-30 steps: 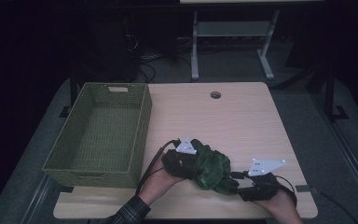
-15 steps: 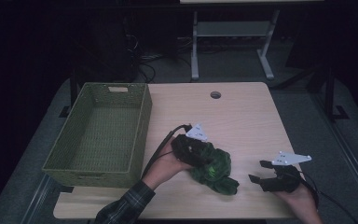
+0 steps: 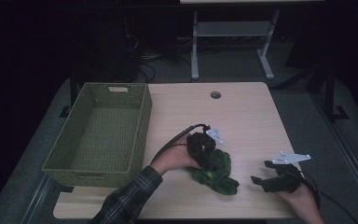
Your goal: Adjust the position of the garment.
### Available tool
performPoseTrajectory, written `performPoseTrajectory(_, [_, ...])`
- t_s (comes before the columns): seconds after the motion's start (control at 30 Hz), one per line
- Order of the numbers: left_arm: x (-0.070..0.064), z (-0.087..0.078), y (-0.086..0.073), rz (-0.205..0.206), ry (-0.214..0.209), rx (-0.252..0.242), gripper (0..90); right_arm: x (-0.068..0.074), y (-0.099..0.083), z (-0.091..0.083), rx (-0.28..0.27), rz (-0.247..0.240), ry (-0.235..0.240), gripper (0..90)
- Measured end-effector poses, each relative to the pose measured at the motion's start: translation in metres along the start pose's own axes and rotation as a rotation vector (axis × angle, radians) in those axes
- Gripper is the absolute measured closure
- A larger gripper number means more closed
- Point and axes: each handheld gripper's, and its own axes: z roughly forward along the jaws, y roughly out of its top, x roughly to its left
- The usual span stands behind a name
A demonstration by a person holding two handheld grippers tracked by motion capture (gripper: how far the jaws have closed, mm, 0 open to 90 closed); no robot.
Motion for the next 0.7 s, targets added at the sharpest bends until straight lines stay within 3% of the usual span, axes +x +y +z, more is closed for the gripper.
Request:
performPoseTrajectory(0.2, [-0.008,0.011,-0.011,0.067,-0.001,0.086,15.2,-0.001,0.0,0.002,0.01,0.002,-0.001,11.5])
performPoseTrajectory(0.3, [-0.011,0.017,-0.019,0.077,-0.009,0.101,13.2,-0.001,0.0,0.004,0.016,0.001,-0.001,11.1])
performPoseTrajectory(0.7, [-0.019,0.032,-0.033,0.1,0.078,0.142,12.5,0.0,0.0,0.01,0.041,0.001,-0.002,10.9])
